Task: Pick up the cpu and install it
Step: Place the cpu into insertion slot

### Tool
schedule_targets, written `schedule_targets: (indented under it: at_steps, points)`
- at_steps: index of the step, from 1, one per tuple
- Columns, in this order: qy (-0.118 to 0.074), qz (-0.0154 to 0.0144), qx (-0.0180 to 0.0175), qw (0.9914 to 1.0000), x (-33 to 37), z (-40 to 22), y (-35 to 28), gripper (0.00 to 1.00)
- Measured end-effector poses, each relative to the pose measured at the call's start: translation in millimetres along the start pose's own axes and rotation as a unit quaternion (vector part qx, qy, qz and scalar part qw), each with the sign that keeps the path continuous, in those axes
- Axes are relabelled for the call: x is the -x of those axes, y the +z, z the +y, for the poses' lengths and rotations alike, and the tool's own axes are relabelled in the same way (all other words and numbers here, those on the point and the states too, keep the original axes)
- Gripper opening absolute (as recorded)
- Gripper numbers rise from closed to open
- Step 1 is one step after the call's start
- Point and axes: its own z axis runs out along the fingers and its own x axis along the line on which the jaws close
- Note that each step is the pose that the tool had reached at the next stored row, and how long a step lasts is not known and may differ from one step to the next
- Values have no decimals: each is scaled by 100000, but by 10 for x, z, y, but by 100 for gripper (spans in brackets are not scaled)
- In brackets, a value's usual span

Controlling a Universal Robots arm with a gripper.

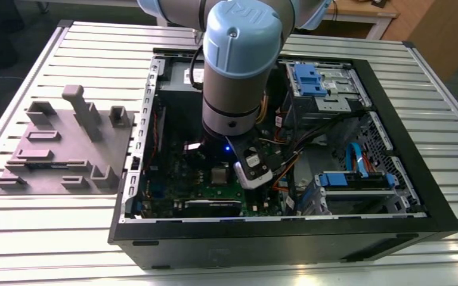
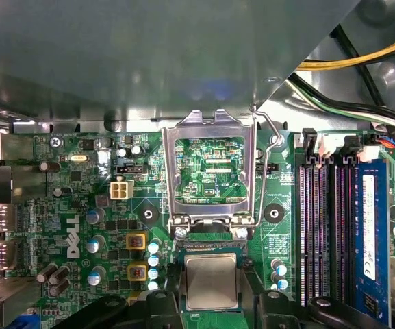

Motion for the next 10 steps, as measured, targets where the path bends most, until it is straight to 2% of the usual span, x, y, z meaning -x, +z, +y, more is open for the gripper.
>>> schedule_targets:
  at_steps: [4, 5, 10]
  points:
    - [0, -12, 29, 100000, 0, 1, 3, 45]
    - [-3, -10, 25, 100000, 1, 1, 2, 51]
    - [-2, 1, 1, 100000, 0, 0, 1, 51]
